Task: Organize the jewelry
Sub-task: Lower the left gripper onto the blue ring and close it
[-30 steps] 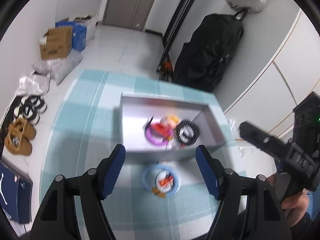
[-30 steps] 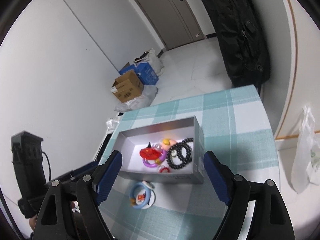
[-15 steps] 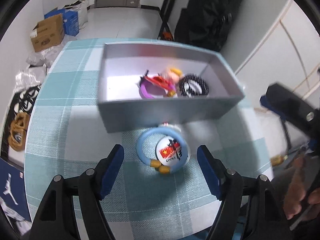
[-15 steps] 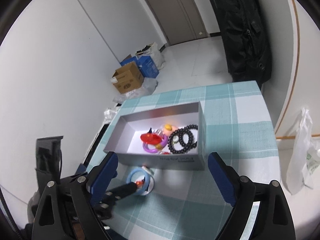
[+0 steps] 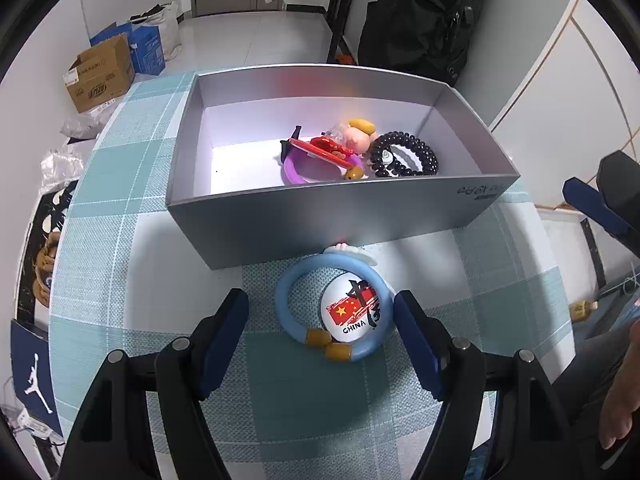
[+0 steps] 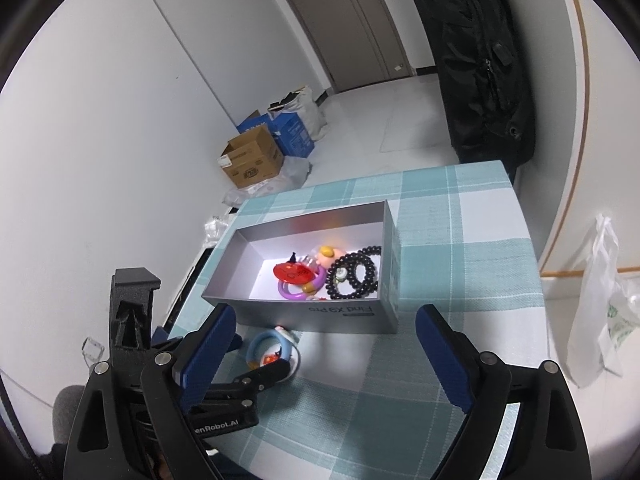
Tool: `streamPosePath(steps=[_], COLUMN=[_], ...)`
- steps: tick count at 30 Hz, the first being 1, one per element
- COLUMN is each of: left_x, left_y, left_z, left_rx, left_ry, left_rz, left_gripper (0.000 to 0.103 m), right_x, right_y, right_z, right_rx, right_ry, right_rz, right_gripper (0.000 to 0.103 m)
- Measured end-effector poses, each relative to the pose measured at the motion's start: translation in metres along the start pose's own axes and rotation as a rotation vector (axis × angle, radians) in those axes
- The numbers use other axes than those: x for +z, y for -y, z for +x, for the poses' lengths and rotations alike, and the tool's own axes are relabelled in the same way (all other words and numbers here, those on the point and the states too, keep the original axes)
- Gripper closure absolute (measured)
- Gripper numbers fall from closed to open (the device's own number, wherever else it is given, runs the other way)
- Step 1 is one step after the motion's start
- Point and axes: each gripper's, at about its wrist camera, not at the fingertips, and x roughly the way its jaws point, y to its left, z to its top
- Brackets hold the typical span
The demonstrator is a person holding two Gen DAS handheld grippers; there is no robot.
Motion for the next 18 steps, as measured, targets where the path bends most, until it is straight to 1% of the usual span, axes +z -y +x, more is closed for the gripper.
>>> streamPosePath(steps=[1, 2, 6, 9, 14, 18], left_x=[-0.001, -0.001, -0.002, 0.000, 0.004, 0.006], left_y=[0.001, 0.002, 0.008, 0.008, 0.002, -0.001], left_z=[-0.001, -0.001, -0.002, -0.003, -0.011, -0.023], left_rx=[-0.004, -0.002, 0.017, 0.018, -0.009, -0.039], left_ry=[0.002, 0.004, 0.009, 0.009, 0.022, 0.056], left_rz=[0.005, 0.014, 0.051, 0.050, 0.024, 0.006], left_gripper=[0.044, 0.046, 0.046, 0.046, 0.046, 0.046], right_x=[0.000, 0.000, -0.001, -0.003, -0.005, -0.006], right_y=[0.000, -0.001, -0.002, -0.001, 0.004, 0.004], right_z=[0.000, 0.000, 0.001, 0.004, 0.009, 0.011], right_rx=[0.002, 0.002, 0.002, -0.011, -0.021, -0.020], right_ry=[0.001, 0.001, -0.003, -0.012, -0.033, -0.039], right_rz=[0.000, -0.003, -0.012, -0.017, -0.003, 0.002], right_gripper=[0.011, 0.011, 0.011, 0.011, 0.011, 0.011])
